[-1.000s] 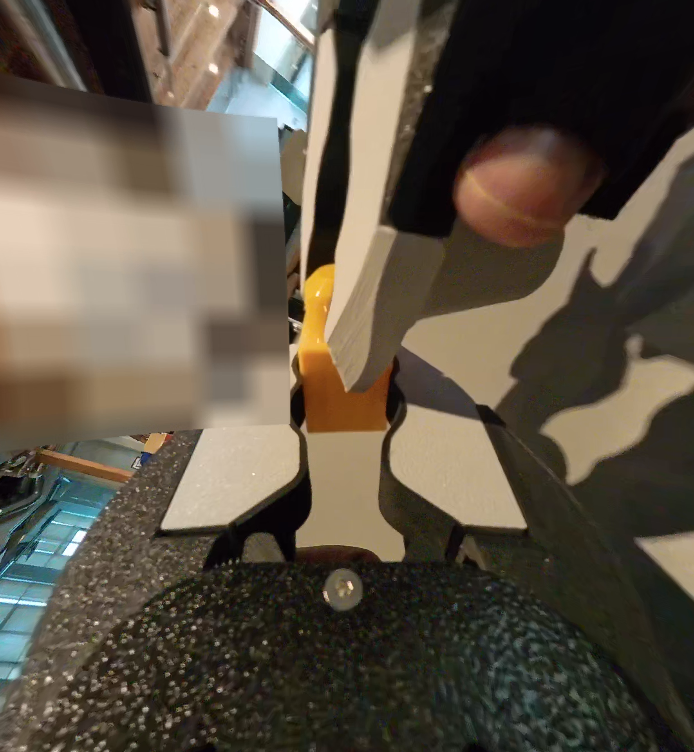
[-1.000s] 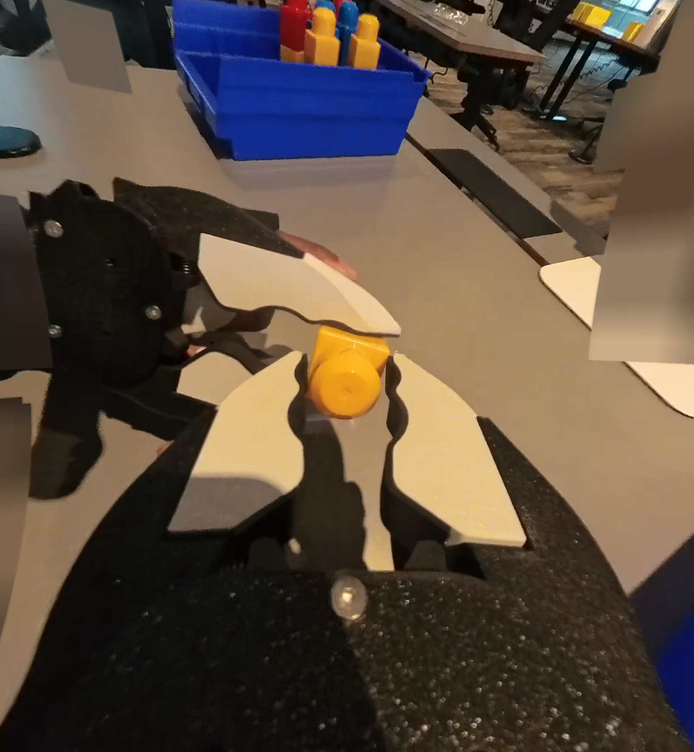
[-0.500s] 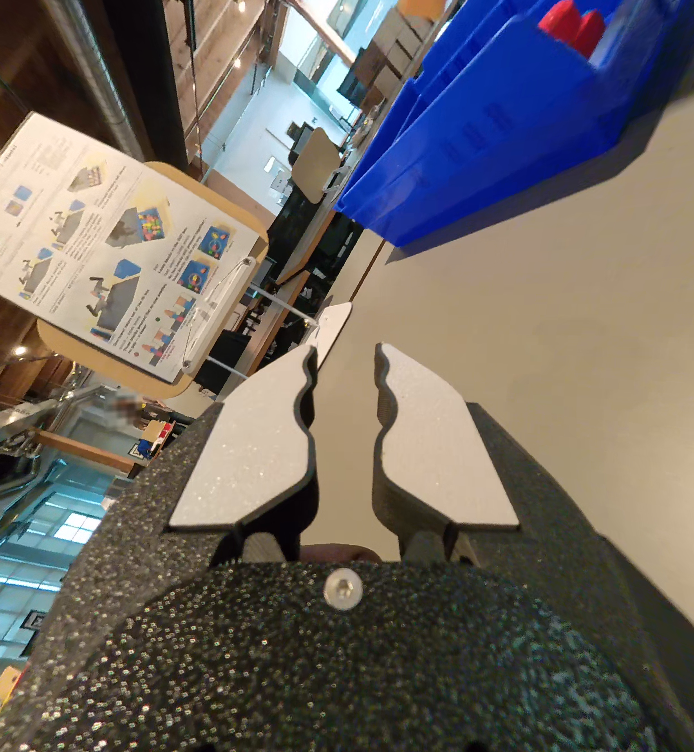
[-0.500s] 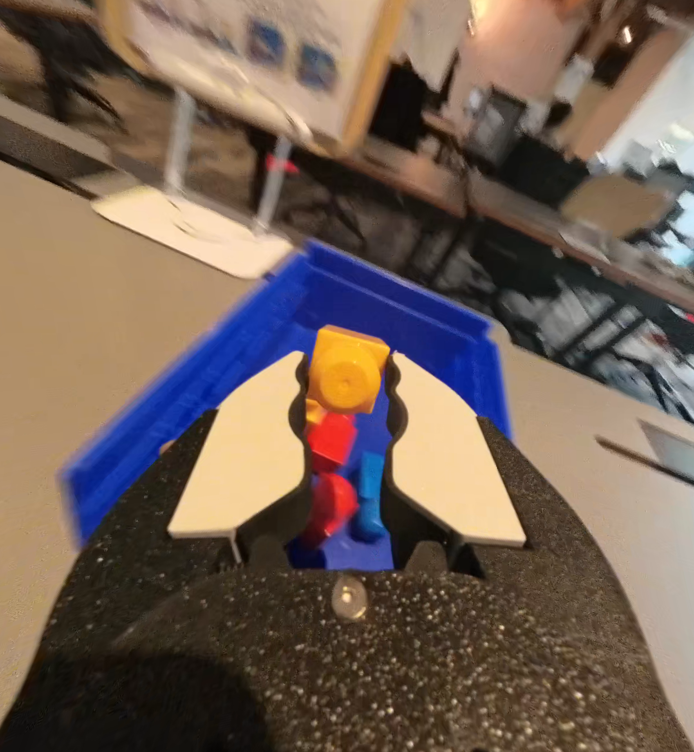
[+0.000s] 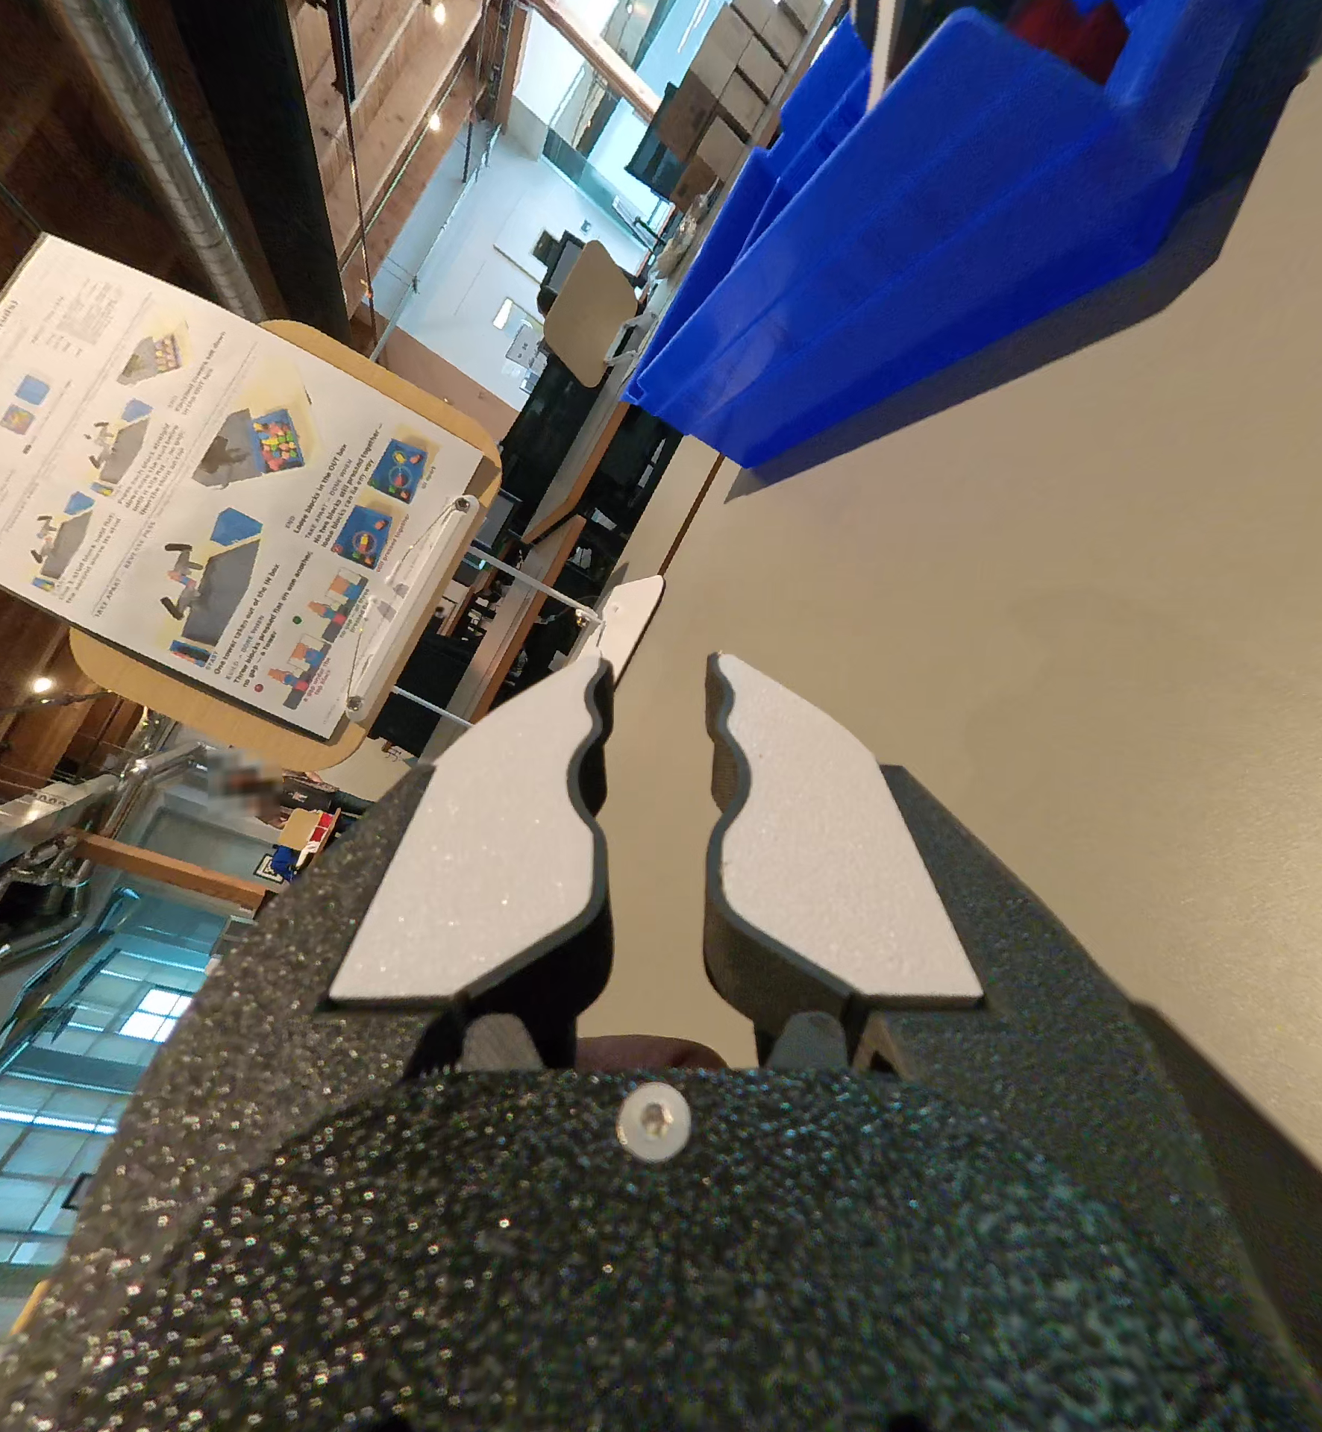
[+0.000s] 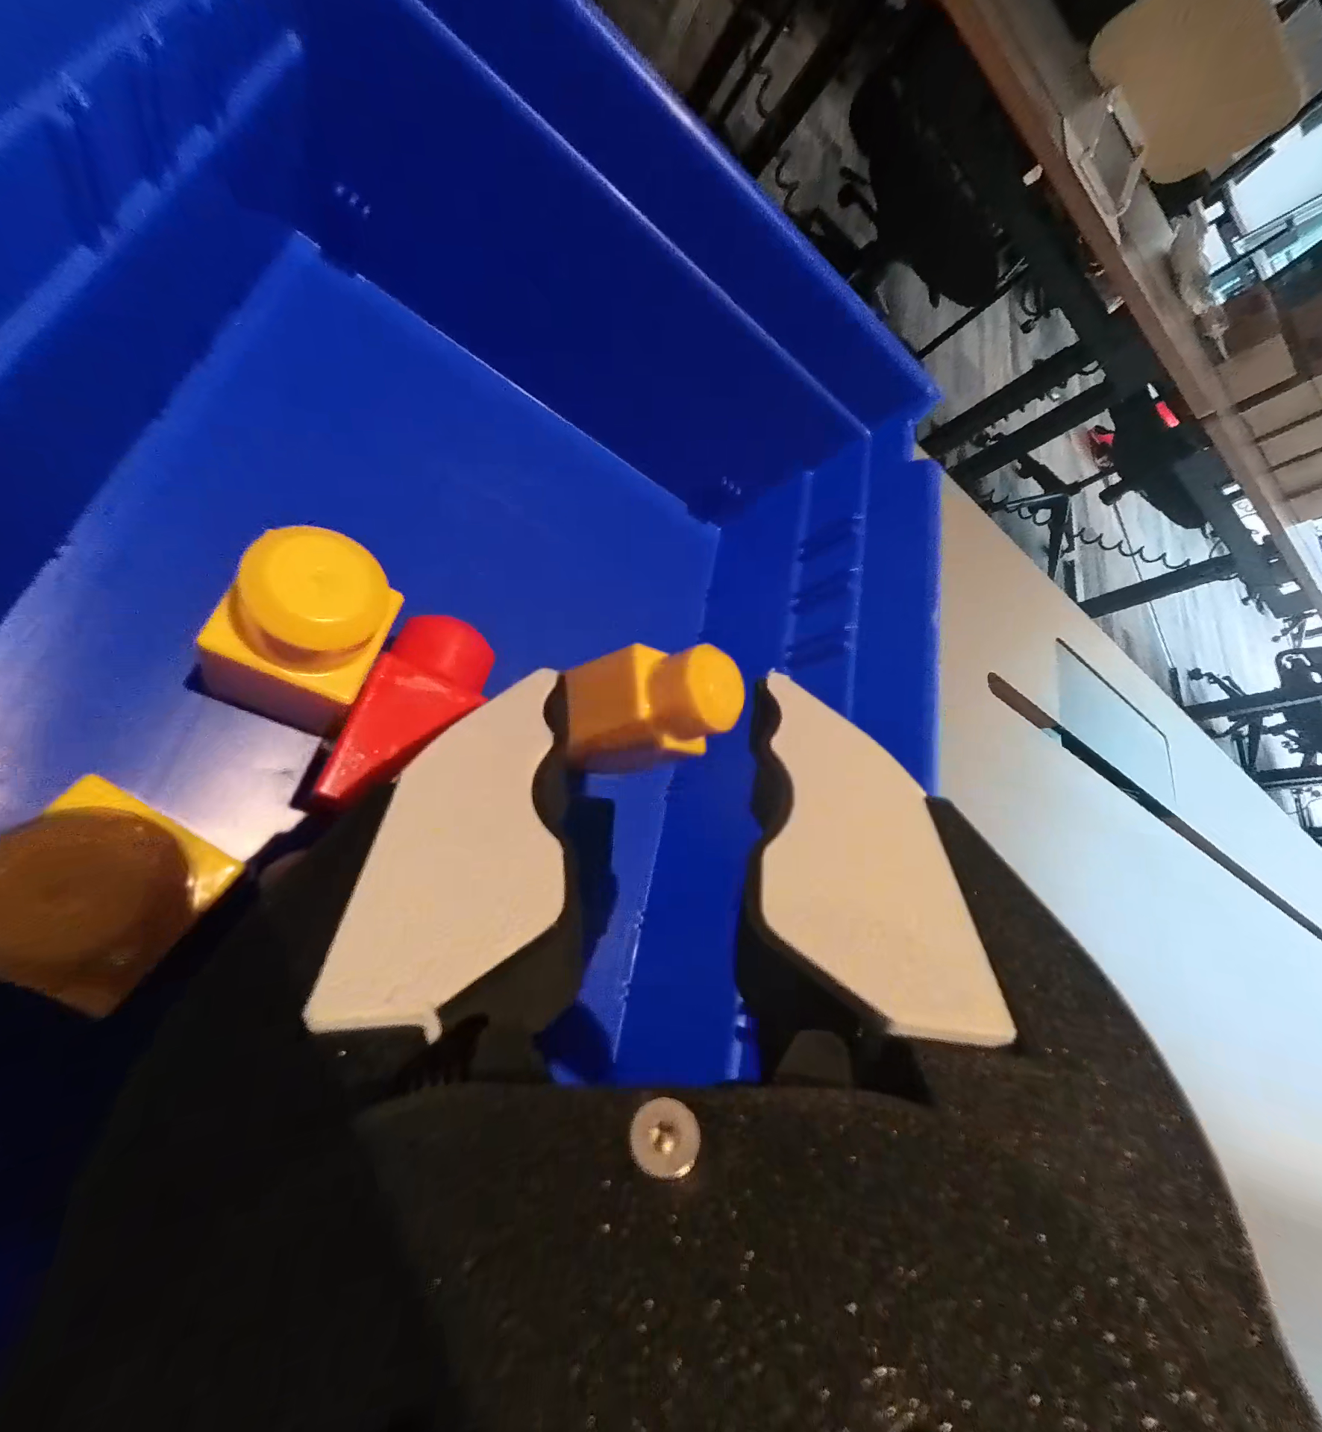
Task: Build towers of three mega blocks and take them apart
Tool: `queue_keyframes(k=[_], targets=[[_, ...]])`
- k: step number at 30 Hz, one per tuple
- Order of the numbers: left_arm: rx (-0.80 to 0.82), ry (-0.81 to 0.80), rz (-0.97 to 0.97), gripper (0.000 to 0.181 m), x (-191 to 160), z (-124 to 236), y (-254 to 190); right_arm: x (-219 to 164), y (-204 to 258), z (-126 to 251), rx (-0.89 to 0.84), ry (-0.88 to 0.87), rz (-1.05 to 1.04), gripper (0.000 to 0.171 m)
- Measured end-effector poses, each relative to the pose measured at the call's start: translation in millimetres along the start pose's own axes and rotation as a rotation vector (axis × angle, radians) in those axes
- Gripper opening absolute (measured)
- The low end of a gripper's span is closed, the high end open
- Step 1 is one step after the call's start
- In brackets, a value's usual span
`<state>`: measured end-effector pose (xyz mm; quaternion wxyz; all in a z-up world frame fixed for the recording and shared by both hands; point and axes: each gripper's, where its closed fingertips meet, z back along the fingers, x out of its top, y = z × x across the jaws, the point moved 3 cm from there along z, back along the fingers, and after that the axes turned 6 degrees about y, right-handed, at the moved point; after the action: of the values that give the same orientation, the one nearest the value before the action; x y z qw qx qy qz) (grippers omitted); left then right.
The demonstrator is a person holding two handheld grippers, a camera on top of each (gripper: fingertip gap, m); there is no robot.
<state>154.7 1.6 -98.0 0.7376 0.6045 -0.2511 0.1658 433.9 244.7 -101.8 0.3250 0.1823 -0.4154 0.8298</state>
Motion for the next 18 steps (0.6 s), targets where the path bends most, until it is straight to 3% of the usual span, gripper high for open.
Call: queue_keyframes(k=[3,7,9,12,15,18], targets=[[0.004,0.01,-0.02,0.021,-0.3,0.5,-0.6,4.0,-8.4,19.0,0.011,-0.112,-0.088,0.051],[0.003,0.035,-0.026,0.021,-4.9,0.2,0.6,18.5,-5.8,72.4,0.181,-0.464,-0.254,0.051],[-0.001,0.043,-0.014,0.021,-7.6,-0.3,1.2,31.2,13.9,118.5,0.414,-0.76,-0.288,0.06],[-0.019,0.07,0.006,0.021,-14.2,-2.4,0.7,32.9,53.9,198.3,0.832,-1.185,-0.312,0.048],[-0.061,0.097,0.052,0.021,-22.5,-4.9,-0.9,28.4,107.8,234.2,1.061,-1.265,-0.188,0.045],[-0.13,0.144,0.128,0.023,-36.7,-8.0,-4.4,21.3,171.4,251.4,1.365,-1.174,-0.022,0.048]])
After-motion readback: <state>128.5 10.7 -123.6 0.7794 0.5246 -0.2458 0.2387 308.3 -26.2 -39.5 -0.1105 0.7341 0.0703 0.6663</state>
